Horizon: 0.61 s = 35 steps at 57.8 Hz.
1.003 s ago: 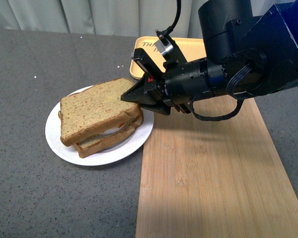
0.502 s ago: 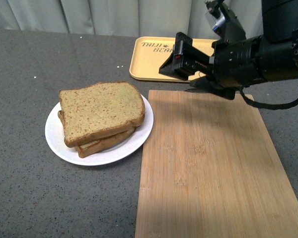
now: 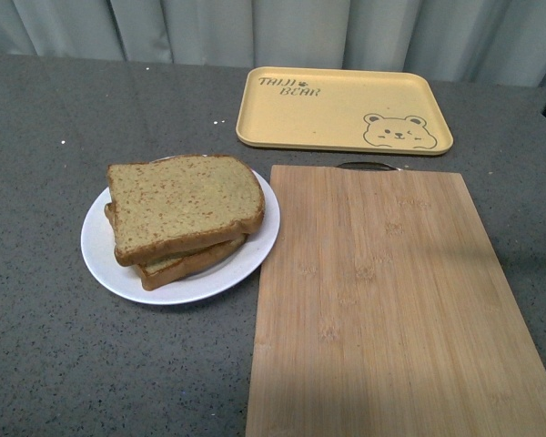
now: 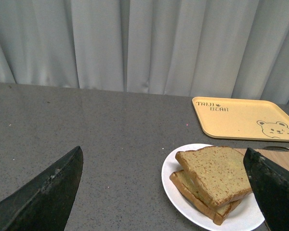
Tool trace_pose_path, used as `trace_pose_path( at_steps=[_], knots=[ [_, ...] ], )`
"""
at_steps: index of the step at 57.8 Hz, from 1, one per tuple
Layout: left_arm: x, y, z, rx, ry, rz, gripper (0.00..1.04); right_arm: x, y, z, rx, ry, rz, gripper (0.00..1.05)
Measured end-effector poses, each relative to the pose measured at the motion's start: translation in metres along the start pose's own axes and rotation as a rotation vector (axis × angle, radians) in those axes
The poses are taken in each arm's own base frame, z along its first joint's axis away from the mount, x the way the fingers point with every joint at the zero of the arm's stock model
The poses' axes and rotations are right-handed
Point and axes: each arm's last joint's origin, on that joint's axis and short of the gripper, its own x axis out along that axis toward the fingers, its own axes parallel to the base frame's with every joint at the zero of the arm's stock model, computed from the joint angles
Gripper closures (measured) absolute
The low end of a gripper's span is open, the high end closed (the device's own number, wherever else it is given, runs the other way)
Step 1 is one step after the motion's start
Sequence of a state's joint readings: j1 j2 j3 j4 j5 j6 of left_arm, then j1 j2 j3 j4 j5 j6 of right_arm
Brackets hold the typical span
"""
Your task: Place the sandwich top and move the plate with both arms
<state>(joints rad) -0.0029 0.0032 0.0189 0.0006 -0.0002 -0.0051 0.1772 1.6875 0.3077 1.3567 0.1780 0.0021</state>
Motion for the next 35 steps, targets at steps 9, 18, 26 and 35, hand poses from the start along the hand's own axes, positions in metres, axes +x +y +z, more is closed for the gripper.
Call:
trace_pose_path(
  at_steps=[9, 18, 26, 35],
  knots=[
    [0.000, 0.000, 0.000, 0.000, 0.000, 0.001, 0.07, -0.024, -0.010, 0.007, 0.002, -0.006, 0.011, 1.04],
    [0.000, 0.000, 0.000, 0.000, 0.000, 0.000, 0.07, -0.047, -0.021, 0.010, 0.001, 0.002, -0.003, 1.04],
    [0.000, 0.000, 0.000, 0.000, 0.000, 0.000, 0.07, -0.064, -0.026, 0.014, 0.002, 0.001, 0.004, 1.04],
    [0.000, 0.000, 0.000, 0.000, 0.000, 0.000, 0.07, -0.079, -0.036, 0.025, 0.004, -0.005, 0.015, 1.04]
  ],
)
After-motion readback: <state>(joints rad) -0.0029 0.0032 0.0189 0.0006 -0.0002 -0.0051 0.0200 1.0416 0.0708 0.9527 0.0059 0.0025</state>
